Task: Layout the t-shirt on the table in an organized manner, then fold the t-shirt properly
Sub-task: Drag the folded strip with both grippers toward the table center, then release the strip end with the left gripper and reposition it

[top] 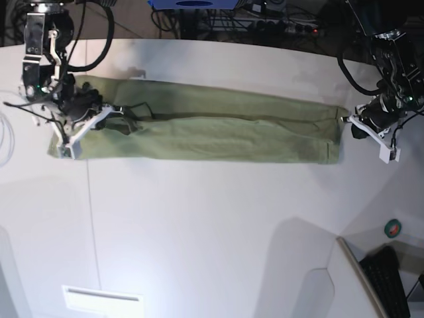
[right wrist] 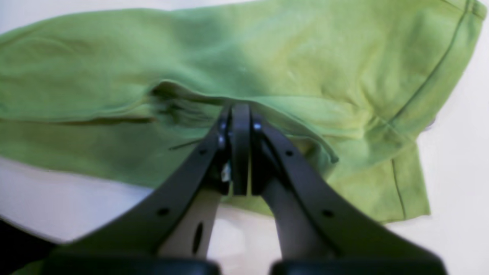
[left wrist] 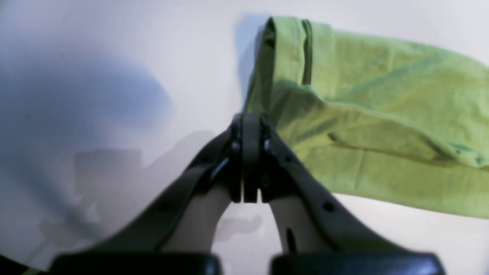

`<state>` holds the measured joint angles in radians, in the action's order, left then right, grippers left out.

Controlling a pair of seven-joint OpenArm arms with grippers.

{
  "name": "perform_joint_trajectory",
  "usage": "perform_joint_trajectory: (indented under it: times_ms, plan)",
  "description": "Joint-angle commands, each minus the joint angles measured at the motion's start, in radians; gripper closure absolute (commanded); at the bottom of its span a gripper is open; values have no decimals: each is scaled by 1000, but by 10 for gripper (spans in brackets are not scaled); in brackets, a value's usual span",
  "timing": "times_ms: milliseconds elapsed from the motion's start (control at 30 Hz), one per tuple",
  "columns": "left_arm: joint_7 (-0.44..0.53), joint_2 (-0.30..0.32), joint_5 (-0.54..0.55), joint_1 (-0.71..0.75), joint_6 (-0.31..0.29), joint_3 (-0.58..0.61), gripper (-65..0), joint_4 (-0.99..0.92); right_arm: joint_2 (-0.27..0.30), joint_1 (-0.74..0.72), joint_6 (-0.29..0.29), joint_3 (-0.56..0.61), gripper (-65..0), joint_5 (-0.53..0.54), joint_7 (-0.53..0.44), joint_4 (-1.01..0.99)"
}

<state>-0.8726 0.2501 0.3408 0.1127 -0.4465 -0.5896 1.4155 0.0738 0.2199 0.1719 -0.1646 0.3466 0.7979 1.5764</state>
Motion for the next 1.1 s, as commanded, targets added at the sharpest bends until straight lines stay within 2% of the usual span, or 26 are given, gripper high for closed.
perform_joint_trajectory:
  times_ms: [0,133,333,400,533,633,733,867,1067]
  plan:
    - [16,15,5,-8,-4,-5,0,17,2,-29,-2,1,0,10,-25,-38]
    - [16,15,5,-9,-4,-5,0,17,22,-57,-2,4,0,10,-102,-161]
    - [17,13,5,-6,-2,-5,0,8,24,-32,-10,-3,0,12,-11,80]
    - [17,13,5,-9,-2,-5,0,-11,36,-63,-10,-6,0,10,-1,89]
    - [22,13,5,-5,-2,-7,0,-15,65,-178,-10,-10,0,10,-10,-106]
    - [22,22,5,-1,-2,-10,0,-15,70,-251,-4,-5,0,10,-74,-311]
    - [22,21,5,-1,-7,-91,0,-15,93,-279,-4,-2,0,10,-124,-422]
    - [22,24,5,-1,-7,-168,0,-15,93,-218,-5,-10,0,12,-117,-271]
    - [22,56,7,0,-8,-177,0,-14,91,-99,-10,-11,0,15,-64,51]
